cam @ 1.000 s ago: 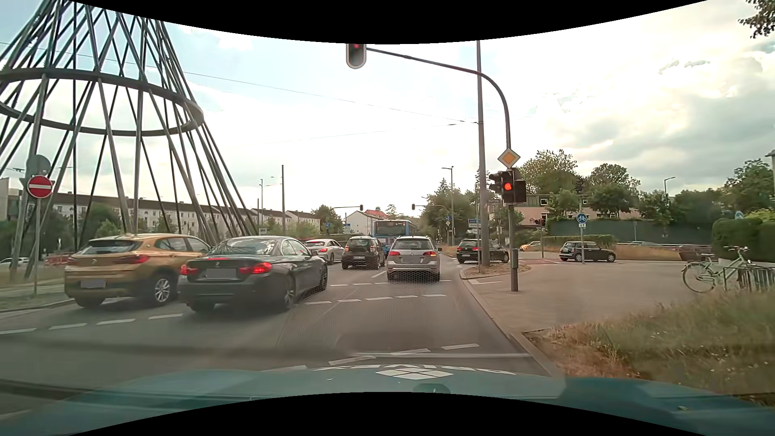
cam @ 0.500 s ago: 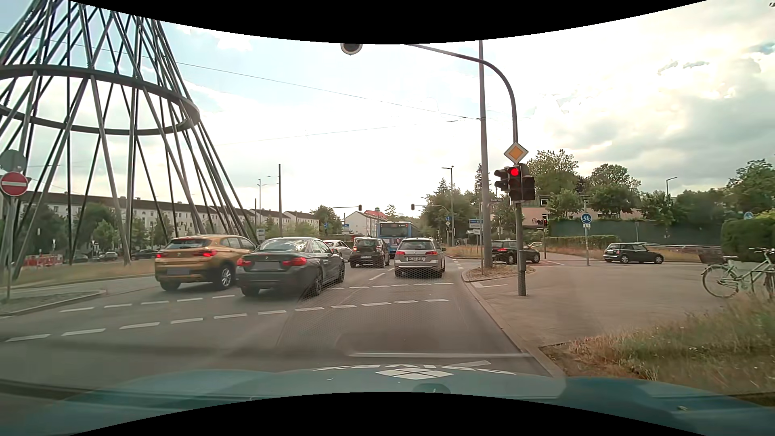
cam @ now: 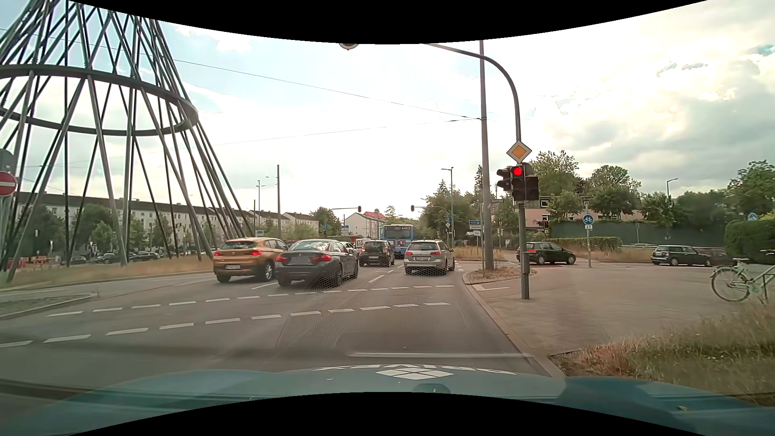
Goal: Follow the waypoints while adhering to traffic rules and regulations
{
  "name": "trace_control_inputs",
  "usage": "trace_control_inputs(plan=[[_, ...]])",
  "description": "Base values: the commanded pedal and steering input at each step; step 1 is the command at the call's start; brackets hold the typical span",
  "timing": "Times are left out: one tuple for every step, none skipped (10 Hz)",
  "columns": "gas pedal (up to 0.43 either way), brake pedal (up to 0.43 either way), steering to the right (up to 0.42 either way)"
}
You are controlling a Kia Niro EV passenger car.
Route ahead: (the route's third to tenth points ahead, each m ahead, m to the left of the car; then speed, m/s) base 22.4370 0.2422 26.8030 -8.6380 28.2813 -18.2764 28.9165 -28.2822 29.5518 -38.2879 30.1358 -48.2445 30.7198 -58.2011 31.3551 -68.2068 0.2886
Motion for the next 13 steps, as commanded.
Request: trace_control_inputs(plan=[[0.0,0.207,0.011],[0.0,0.22,0.01],[0.0,0.226,0.01],[0.0,0.238,0.01],[0.0,0.25,0.01],[0.0,0.25,0.01],[0.0,0.256,0.01],[0.0,0.256,0.011],[0.0,0.256,0.01],[0.0,0.262,0.01],[0.0,0.274,0.01],[0.0,0.274,0.01],[0.0,0.287,0.01]])
